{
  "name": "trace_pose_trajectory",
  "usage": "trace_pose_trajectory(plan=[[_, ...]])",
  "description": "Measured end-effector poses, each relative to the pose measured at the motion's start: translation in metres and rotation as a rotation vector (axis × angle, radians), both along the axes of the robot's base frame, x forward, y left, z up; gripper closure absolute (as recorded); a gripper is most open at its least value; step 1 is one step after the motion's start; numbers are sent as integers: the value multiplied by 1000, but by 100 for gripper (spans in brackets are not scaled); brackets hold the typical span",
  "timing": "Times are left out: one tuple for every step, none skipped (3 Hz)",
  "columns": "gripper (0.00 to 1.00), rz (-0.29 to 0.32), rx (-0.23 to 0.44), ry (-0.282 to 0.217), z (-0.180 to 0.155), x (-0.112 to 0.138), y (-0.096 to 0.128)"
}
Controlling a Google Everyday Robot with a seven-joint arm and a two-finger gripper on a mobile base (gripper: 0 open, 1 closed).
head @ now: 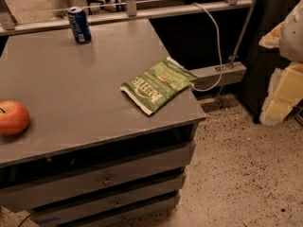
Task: Move apple near pepsi can
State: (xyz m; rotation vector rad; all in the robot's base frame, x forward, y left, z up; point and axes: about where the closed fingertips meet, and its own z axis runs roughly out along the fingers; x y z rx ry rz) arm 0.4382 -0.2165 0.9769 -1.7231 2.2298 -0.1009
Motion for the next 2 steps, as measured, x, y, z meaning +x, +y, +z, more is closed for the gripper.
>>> trace_pose_trajectory(plan=[[0, 0, 0, 0, 0, 0, 0], [0, 26, 28, -13, -4, 8, 8]])
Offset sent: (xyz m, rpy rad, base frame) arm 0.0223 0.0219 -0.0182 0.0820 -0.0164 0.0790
